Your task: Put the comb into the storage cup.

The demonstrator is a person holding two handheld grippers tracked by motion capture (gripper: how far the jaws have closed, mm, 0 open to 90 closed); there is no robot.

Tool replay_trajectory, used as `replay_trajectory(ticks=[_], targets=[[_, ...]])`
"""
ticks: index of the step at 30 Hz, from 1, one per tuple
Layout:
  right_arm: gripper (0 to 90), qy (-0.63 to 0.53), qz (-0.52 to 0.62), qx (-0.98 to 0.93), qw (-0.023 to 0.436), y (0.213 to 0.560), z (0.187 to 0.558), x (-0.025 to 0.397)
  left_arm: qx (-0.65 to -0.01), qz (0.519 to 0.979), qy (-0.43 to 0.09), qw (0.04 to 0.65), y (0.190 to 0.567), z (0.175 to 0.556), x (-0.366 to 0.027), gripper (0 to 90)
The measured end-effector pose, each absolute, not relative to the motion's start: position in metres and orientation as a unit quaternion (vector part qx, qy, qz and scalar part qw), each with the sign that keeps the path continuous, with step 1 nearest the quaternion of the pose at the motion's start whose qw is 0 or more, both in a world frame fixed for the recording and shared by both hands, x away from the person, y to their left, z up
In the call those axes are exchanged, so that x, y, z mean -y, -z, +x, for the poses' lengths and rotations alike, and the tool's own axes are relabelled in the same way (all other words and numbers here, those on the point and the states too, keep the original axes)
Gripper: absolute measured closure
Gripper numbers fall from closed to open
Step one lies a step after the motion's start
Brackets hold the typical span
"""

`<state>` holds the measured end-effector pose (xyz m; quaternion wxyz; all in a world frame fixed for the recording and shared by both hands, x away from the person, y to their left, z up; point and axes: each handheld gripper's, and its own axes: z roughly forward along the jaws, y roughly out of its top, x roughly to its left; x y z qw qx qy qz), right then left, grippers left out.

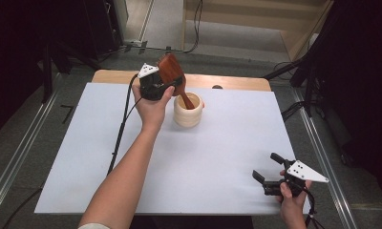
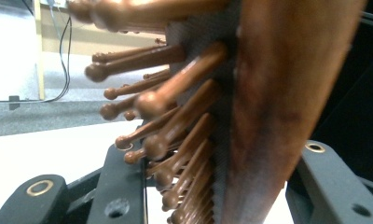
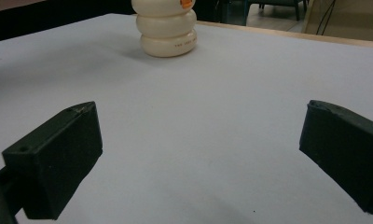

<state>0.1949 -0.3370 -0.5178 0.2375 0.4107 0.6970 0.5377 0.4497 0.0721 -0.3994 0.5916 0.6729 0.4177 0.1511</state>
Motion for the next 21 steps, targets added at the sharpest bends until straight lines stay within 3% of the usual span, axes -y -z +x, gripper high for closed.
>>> replay_trajectory(ticks=[21], targets=[[0.0, -0.540, 0.412, -0.695, 0.237, 0.518, 0.195, 0.338, -0.424, 0.681, -0.140, 0.580, 0.419, 0.449, -0.061, 55.1]])
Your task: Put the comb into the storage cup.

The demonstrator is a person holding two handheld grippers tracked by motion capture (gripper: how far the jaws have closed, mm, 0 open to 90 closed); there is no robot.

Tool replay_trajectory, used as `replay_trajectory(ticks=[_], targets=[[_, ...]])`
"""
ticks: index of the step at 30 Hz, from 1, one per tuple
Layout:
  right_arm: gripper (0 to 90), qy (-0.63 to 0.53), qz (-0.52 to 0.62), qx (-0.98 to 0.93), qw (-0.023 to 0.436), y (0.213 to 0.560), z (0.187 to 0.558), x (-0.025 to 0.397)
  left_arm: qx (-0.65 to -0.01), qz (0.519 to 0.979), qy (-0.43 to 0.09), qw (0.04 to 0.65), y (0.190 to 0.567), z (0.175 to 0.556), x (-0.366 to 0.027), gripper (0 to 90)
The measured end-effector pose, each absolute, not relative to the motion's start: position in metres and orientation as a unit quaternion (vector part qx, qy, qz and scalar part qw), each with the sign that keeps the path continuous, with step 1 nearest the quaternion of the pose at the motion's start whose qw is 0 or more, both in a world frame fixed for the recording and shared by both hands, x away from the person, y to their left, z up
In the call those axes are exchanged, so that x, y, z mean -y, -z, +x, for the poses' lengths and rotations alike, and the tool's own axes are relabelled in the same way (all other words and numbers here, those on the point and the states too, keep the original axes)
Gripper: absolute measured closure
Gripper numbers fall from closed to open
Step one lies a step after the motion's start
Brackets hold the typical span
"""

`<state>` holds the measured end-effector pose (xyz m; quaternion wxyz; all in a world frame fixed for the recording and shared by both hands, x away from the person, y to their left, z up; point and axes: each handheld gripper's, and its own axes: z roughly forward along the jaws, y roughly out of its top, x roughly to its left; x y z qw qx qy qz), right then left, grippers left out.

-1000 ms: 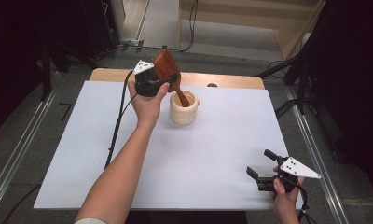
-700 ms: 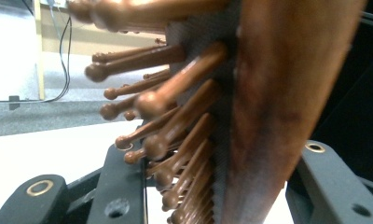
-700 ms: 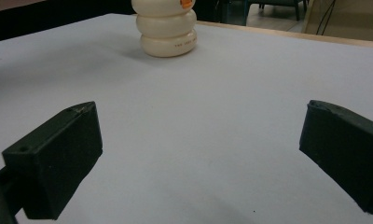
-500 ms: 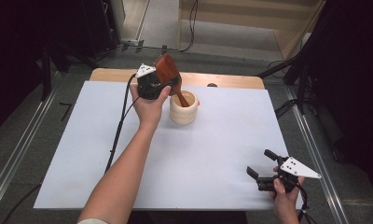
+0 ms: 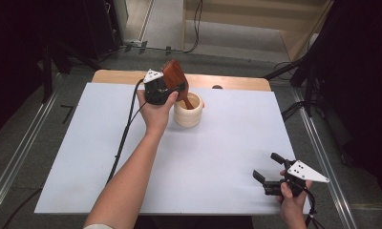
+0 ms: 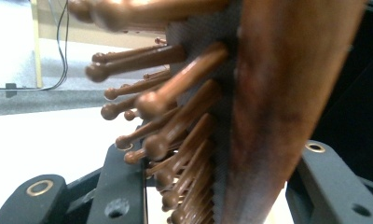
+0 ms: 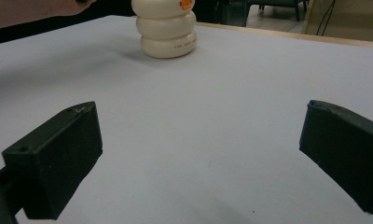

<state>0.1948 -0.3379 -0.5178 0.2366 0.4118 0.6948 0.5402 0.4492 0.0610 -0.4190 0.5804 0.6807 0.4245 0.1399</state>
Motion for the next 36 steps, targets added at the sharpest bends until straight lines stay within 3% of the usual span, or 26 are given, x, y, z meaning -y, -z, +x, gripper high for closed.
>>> replay_trajectory(ticks=[36], targets=[[0.0, -0.540, 0.414, -0.694, 0.235, 0.518, 0.195, 0.338, -0.452, 0.660, -0.113, 0.590, 0.440, 0.448, -0.060, 54.5]])
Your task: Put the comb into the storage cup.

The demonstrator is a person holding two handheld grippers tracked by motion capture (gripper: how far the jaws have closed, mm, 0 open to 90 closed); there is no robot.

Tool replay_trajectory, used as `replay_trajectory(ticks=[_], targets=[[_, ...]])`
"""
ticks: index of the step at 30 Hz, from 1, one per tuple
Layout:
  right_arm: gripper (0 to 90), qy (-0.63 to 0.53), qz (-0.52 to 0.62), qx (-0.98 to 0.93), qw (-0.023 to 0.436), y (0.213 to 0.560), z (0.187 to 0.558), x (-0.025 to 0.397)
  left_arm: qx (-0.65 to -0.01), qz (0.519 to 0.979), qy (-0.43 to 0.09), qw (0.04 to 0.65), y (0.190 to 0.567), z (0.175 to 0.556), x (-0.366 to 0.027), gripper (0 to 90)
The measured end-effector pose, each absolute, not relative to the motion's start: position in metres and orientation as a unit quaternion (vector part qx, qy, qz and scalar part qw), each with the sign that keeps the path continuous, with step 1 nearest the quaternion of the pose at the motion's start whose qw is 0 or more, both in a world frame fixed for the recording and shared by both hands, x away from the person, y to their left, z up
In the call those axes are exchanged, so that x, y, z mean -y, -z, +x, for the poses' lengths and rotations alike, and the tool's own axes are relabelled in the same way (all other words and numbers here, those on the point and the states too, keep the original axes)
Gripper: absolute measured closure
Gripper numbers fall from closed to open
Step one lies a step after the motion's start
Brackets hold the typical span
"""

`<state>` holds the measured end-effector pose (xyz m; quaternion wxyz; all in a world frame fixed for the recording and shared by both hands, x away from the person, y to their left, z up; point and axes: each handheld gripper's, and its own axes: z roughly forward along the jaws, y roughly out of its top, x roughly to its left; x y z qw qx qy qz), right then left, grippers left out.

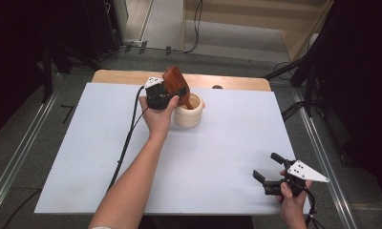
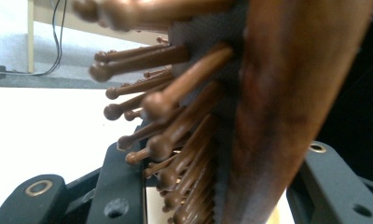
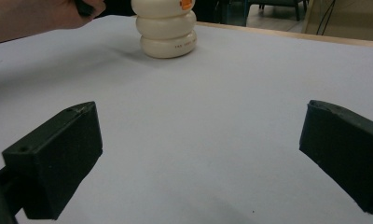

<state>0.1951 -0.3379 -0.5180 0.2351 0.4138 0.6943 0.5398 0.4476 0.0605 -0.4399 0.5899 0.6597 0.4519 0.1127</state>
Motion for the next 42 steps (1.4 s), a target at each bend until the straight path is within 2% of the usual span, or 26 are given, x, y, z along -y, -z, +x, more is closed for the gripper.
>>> replay_trajectory(ticks=[10, 18, 23, 25, 29, 35, 37, 42], targets=[[0.0, -0.537, 0.414, -0.696, 0.237, 0.518, 0.196, 0.337, -0.455, 0.659, -0.115, 0.587, 0.442, 0.449, -0.063, 52.6], [0.0, -0.537, 0.414, -0.695, 0.238, 0.518, 0.195, 0.337, -0.467, 0.647, -0.113, 0.592, 0.441, 0.450, -0.067, 45.5], [0.0, -0.537, 0.414, -0.695, 0.238, 0.518, 0.195, 0.337, -0.462, 0.653, -0.114, 0.589, 0.441, 0.451, -0.069, 36.4], [0.0, -0.537, 0.414, -0.695, 0.238, 0.518, 0.195, 0.337, -0.459, 0.661, -0.121, 0.581, 0.441, 0.450, -0.068, 26.9], [0.0, -0.538, 0.413, -0.696, 0.238, 0.518, 0.196, 0.337, -0.454, 0.667, -0.112, 0.580, 0.442, 0.451, -0.069, 25.2], [0.0, -0.537, 0.414, -0.695, 0.239, 0.518, 0.196, 0.337, -0.450, 0.671, -0.138, 0.573, 0.439, 0.449, -0.071, 11.2], [0.0, -0.537, 0.414, -0.695, 0.238, 0.518, 0.196, 0.337, -0.450, 0.671, -0.142, 0.572, 0.438, 0.448, -0.072, 0.9], [0.0, -0.538, 0.414, -0.695, 0.238, 0.518, 0.196, 0.337, -0.432, 0.681, -0.147, 0.573, 0.437, 0.445, -0.073, 0.0]])
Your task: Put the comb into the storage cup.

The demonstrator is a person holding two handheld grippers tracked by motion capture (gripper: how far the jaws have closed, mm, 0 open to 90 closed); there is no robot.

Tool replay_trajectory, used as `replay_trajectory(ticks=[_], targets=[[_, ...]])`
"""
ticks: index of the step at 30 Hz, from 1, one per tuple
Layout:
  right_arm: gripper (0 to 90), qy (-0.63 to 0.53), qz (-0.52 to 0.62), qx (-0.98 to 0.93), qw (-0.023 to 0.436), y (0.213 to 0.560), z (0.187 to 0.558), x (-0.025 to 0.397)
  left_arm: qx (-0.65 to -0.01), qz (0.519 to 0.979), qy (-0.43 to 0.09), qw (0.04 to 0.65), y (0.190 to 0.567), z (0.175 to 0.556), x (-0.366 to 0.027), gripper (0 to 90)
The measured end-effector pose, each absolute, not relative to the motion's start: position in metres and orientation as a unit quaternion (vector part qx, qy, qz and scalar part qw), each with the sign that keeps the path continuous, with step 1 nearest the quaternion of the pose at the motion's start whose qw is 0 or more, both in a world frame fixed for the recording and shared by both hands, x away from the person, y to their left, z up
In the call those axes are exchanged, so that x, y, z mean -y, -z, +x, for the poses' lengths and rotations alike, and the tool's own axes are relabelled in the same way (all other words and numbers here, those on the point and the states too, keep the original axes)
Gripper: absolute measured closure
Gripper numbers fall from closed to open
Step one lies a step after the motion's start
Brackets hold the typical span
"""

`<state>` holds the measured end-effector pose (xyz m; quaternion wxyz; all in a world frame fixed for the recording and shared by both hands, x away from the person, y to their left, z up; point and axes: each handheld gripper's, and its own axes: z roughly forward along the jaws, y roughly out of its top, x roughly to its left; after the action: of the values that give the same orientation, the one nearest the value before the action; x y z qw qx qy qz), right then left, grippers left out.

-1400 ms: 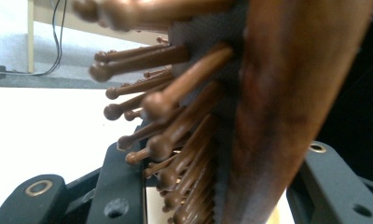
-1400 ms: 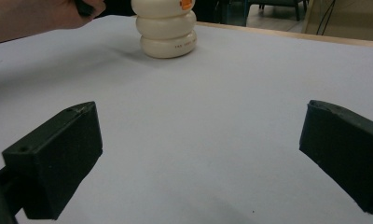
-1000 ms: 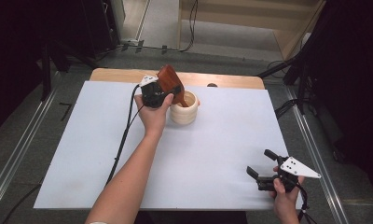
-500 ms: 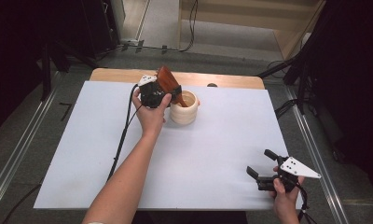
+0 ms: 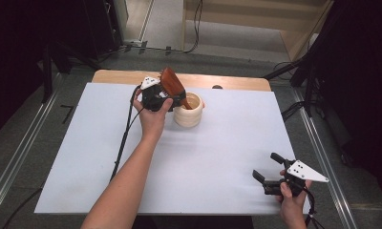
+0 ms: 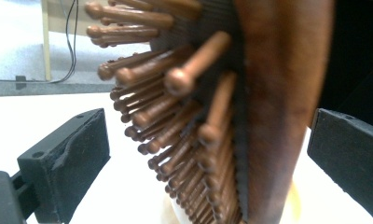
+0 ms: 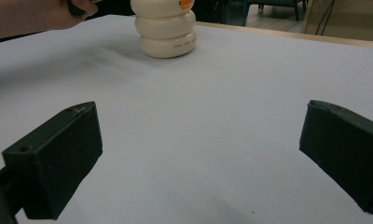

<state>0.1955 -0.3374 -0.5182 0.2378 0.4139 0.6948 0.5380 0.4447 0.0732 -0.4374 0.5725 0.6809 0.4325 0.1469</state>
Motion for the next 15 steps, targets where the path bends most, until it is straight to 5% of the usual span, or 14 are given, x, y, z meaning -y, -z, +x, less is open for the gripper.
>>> replay_trajectory(ticks=[15], targets=[[0.0, -0.537, 0.413, -0.696, 0.238, 0.518, 0.196, 0.336, -0.417, 0.690, -0.149, 0.572, 0.438, 0.433, -0.086, 0.0]])
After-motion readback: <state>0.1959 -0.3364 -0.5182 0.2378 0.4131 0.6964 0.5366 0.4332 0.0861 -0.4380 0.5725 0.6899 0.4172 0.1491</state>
